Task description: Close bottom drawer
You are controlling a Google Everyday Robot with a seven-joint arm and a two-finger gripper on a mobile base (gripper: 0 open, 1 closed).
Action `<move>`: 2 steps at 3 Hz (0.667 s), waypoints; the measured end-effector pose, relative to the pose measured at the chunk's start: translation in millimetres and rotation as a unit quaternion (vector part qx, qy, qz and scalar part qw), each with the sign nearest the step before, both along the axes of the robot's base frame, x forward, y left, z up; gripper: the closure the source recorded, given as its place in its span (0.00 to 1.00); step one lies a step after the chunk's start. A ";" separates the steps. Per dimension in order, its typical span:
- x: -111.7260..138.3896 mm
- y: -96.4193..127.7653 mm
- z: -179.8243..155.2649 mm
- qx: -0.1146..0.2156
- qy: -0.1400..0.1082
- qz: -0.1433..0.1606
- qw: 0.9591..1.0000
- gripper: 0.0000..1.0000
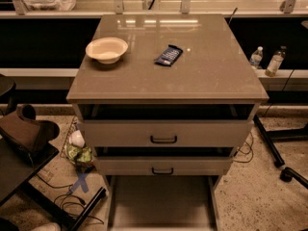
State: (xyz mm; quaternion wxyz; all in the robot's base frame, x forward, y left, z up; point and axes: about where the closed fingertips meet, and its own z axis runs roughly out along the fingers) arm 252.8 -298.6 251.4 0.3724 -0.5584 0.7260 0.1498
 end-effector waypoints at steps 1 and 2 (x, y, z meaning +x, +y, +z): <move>-16.1 14.8 -39.0 0.024 0.029 -0.002 0.999 1.00; -16.1 14.9 -39.0 0.024 0.029 -0.002 0.999 1.00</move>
Offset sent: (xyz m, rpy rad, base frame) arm -0.0121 0.0102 -0.0304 0.0372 0.0446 -0.0030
